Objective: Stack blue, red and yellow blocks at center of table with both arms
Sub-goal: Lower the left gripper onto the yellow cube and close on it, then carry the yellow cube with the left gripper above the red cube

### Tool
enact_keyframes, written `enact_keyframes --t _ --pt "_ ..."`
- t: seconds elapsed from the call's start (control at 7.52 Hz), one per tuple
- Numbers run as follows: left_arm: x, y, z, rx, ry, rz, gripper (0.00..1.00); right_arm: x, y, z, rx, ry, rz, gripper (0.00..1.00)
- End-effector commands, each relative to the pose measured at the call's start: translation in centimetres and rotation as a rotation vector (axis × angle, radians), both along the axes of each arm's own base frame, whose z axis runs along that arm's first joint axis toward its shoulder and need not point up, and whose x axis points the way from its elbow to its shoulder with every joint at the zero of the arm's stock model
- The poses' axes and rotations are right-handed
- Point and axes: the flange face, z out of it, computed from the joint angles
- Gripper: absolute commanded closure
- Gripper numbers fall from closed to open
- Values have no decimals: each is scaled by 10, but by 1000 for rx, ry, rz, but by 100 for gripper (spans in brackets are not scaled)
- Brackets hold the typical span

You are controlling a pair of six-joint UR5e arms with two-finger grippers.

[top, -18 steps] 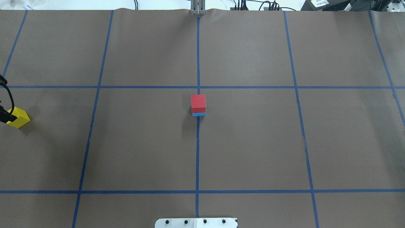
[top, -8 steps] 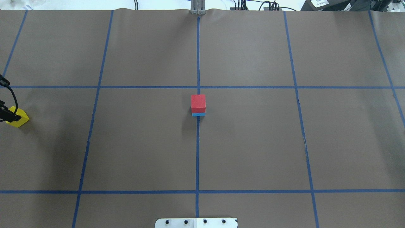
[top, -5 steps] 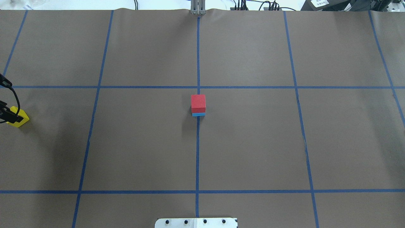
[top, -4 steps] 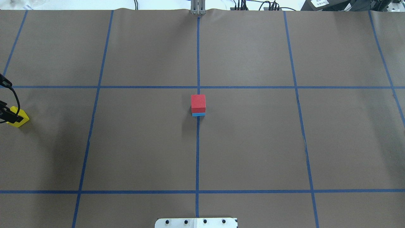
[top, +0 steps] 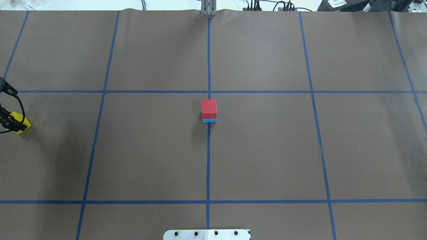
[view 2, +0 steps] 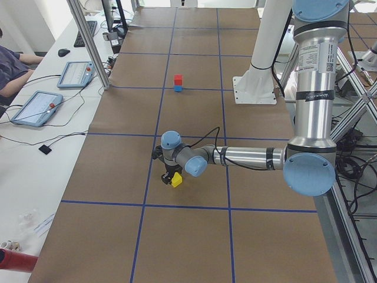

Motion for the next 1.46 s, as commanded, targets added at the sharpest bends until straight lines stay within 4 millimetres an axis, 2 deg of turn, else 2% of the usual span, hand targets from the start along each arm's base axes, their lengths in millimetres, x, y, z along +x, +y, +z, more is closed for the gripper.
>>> enact_keyframes --t 0.0,0.13,0.27,0.4,0.53,0.67,0.8,0.93,1.06,1.2,1.33 --pt "-2 4 3 0 -2 0 80 0 0 -3 5 0 0 0" --pt "-8 7 -5 21 13 -6 100 0 -1 -3 7 0 0 0" --pt "-12 15 -16 15 22 -24 100 0 -2 -5 10 0 0 0" --pt "-13 16 -42 -10 39 -75 100 0 -2 -6 11 0 0 0" --pt "-9 12 -79 -79 39 -133 100 0 -2 -6 11 0 0 0" --pt "-4 6 -140 -144 47 -201 100 0 -3 -6 11 0 0 0" --pt "11 -3 -205 -199 72 -259 100 0 -3 -6 11 0 0 0" --pt "51 -8 -271 -266 92 -287 100 0 -3 -6 11 0 0 0" --pt "108 -17 -357 -331 100 -300 100 0 -3 -6 11 0 0 0" --pt "160 0 -413 -363 66 -238 100 0 -3 -6 11 0 0 0" --pt "190 -7 -457 -329 61 -232 100 0 -3 -5 10 1 0 0"
